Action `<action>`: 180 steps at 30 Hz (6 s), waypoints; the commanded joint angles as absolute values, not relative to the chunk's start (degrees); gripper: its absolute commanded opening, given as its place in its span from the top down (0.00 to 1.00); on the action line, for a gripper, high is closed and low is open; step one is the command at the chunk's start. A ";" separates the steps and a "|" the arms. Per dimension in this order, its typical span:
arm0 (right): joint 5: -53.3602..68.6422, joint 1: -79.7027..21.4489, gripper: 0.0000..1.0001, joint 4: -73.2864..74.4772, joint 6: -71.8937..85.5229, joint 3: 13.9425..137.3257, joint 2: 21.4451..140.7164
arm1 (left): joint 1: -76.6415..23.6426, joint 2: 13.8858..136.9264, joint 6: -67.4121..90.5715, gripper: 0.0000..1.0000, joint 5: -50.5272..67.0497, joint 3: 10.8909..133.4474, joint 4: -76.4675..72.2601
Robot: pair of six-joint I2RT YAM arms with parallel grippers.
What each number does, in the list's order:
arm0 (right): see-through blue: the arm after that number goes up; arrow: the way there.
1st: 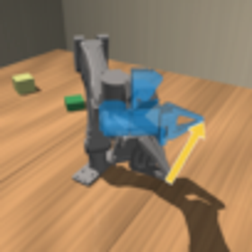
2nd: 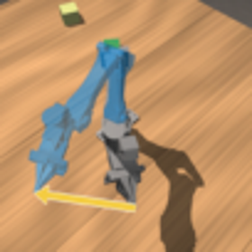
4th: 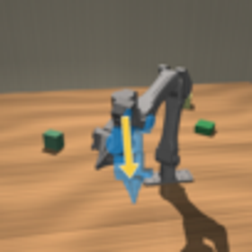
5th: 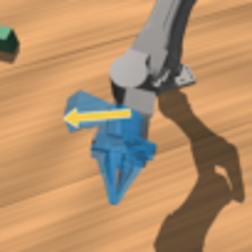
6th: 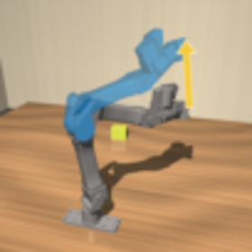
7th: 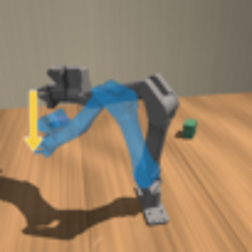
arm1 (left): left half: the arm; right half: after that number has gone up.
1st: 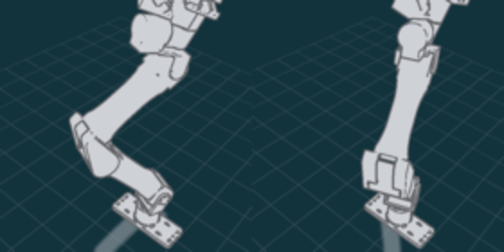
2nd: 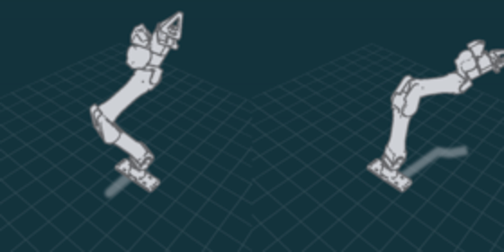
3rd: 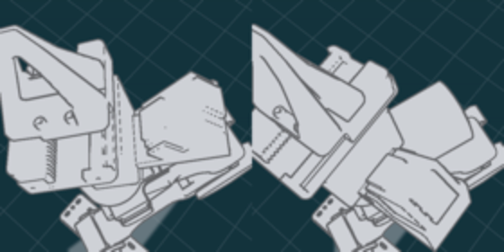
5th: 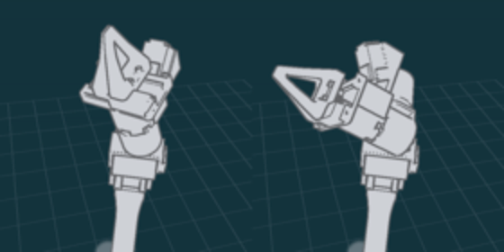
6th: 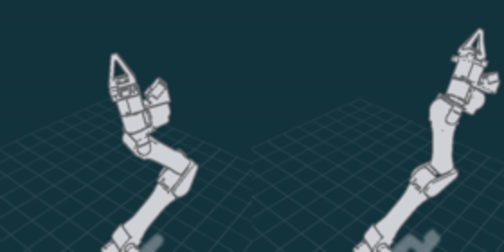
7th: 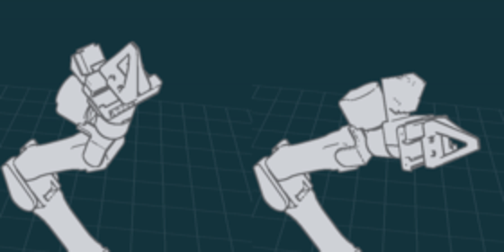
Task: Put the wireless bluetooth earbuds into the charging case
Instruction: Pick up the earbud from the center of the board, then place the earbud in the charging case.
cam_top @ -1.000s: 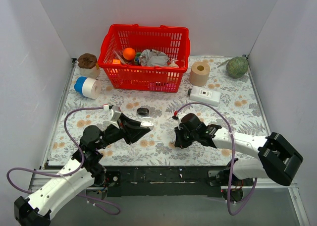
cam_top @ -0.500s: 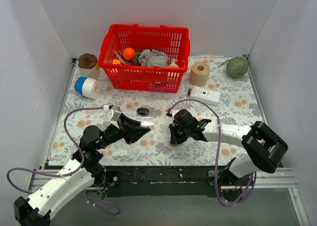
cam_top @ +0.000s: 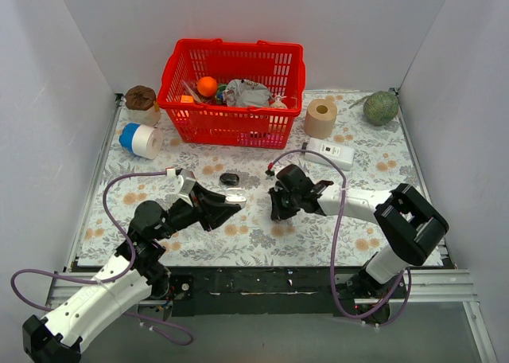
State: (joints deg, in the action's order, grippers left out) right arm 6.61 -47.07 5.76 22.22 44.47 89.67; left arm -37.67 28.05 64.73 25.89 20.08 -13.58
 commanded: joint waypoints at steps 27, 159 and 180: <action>3.69 -45.17 0.32 19.24 8.01 55.63 88.94 | -37.88 27.77 63.63 1.00 23.73 20.65 -12.92; 0.27 -53.17 0.99 -39.82 3.61 49.66 50.63 | -41.40 65.21 58.80 1.00 29.27 42.36 -61.96; -2.02 -53.79 0.99 -38.32 2.02 47.11 49.04 | -41.66 64.86 59.77 1.00 26.81 42.98 -61.00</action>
